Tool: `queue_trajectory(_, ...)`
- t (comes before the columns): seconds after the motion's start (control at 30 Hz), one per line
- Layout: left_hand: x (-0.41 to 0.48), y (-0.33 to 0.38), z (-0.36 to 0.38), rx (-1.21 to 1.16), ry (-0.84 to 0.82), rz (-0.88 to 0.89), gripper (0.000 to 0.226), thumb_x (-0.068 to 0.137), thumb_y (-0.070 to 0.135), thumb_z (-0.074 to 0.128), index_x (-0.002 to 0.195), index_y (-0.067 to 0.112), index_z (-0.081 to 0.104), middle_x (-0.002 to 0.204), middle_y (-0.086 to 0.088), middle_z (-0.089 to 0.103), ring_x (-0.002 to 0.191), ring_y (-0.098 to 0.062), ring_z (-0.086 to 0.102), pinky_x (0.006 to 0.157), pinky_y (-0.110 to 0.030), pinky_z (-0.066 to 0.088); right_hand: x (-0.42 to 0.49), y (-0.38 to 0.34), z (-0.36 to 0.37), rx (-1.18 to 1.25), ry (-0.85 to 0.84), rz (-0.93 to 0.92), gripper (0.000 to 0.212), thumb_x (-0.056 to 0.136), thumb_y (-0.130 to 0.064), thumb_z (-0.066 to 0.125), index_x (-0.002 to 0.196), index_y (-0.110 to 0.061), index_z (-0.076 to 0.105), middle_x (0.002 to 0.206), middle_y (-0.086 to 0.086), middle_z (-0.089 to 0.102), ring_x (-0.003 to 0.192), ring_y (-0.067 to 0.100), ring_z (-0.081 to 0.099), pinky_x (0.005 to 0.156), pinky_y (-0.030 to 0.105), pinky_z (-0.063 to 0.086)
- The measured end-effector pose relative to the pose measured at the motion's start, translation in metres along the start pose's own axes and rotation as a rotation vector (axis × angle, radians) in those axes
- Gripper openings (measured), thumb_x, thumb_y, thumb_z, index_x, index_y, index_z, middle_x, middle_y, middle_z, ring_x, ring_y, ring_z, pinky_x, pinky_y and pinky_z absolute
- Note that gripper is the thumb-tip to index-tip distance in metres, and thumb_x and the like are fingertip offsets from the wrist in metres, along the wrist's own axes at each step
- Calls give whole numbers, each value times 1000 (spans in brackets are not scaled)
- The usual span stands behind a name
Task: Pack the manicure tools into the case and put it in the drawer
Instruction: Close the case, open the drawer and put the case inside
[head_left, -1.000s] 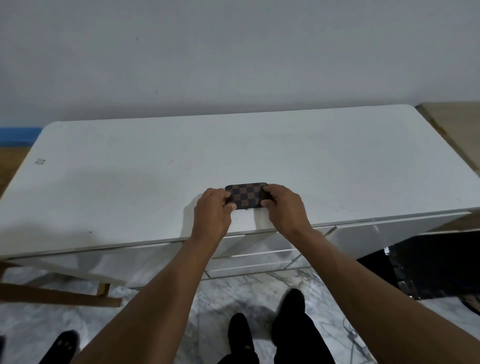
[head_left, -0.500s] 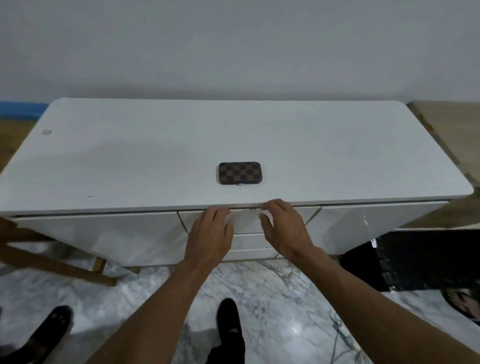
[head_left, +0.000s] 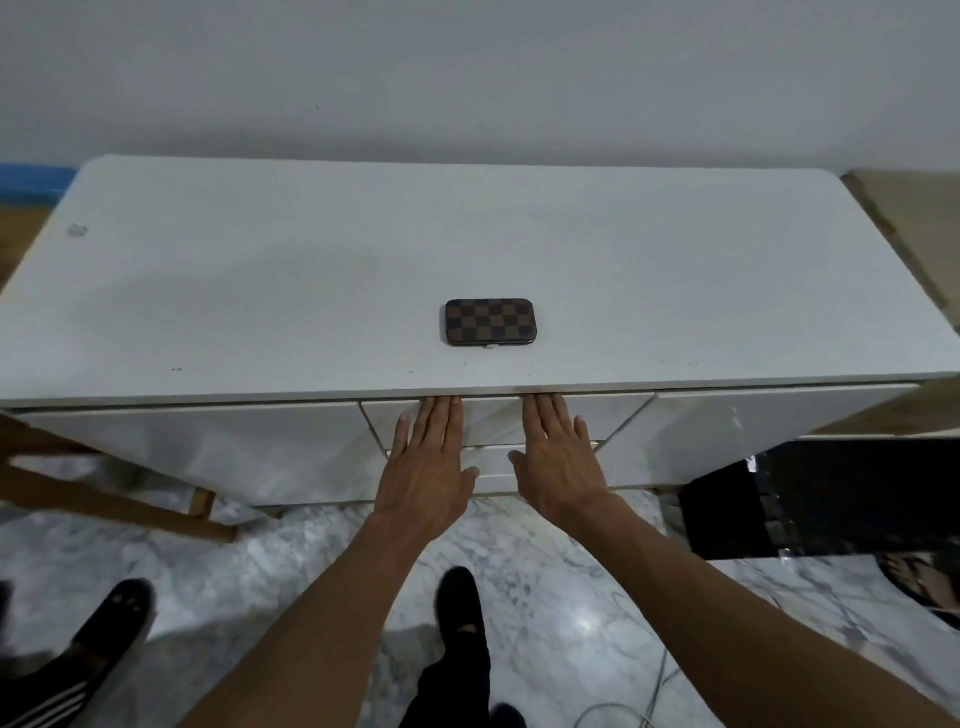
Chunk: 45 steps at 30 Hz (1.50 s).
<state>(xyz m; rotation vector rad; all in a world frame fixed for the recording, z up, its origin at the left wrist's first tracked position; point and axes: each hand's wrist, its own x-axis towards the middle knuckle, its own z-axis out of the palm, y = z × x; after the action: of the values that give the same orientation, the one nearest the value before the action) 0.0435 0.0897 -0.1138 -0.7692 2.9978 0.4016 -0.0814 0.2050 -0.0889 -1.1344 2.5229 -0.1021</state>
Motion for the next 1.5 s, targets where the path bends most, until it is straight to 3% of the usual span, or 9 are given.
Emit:
queue_trajectory(0.2, -4, 0, 2, -12, 1, -28, 85, 94, 44, 51, 152, 9, -1, 162, -9, 9, 149, -24, 6, 117, -53, 2, -3, 1, 3, -9, 73, 8, 72, 99, -31, 43, 155, -12, 2, 164, 6, -1, 151, 26, -3, 121, 48, 4)
queue_trajectory(0.43, -42, 16, -5, -112, -43, -122, 70, 97, 57, 13, 154, 18, -1, 163, 0, 3, 149, -14, 0, 118, -56, 9, -32, 2, 1, 100, 129, -13, 50, 102, -35, 34, 146, -10, 37, 151, 9, 40, 143, 28, 30, 118, 44, 23)
queue_trajectory(0.5, -59, 23, -4, -156, -49, -138, 66, 99, 54, 14, 154, 19, 1, 163, 1, 4, 149, -14, 1, 117, -54, 14, -49, 4, 1, 123, 143, -31, 46, 104, -31, 32, 143, -9, 41, 145, 9, 46, 136, 27, 38, 114, 41, 28)
queue_trajectory(0.57, -77, 30, -4, -174, -73, -155, 63, 101, 50, 18, 154, 21, 0, 163, 3, 1, 149, -12, -2, 118, -52, 14, -69, 9, 5, 113, 131, -59, 46, 105, -30, 29, 144, -9, 39, 147, 9, 44, 137, 26, 37, 114, 41, 28)
queue_trajectory(0.8, -135, 49, -4, -152, -162, -177, 63, 101, 50, 18, 154, 20, 0, 163, 4, -1, 148, -11, -6, 118, -52, 12, -134, 17, 32, 121, -8, -62, 52, 105, -34, 21, 154, -17, 15, 164, 4, 10, 152, 22, 4, 121, 47, 10)
queue_trajectory(1.13, -177, 65, 12, -128, -152, -179, 66, 100, 51, 19, 154, 15, 4, 162, 0, 3, 148, -15, -4, 118, -49, 20, -179, 13, 47, 163, -27, -28, 51, 105, -31, 23, 153, -15, 18, 163, 4, 13, 152, 22, 4, 121, 46, 12)
queue_trajectory(1.3, -191, 65, 21, -96, -112, -149, 84, 86, 62, -3, 154, 12, 8, 161, -4, 10, 148, -18, 2, 117, -44, 23, -191, 13, 56, 184, 8, -15, 50, 105, -31, 26, 152, -13, 24, 162, 5, 18, 151, 23, 8, 121, 46, 18)
queue_trajectory(1.43, -193, 67, 19, -114, -119, -152, 69, 99, 54, 17, 154, 12, 8, 162, -3, 8, 148, -18, 1, 118, -43, 23, -191, 15, 59, 171, 48, -47, 51, 105, -31, 27, 150, -9, 28, 159, 10, 26, 150, 24, 15, 121, 44, 22)
queue_trajectory(1.5, -192, 68, 16, -115, -126, -151, 67, 100, 51, 21, 154, 12, 8, 161, -3, 9, 148, -18, 1, 117, -43, 24, -191, 14, 55, 146, 74, -79, 50, 104, -28, 31, 147, -3, 32, 155, 15, 33, 148, 26, 22, 124, 37, 16)
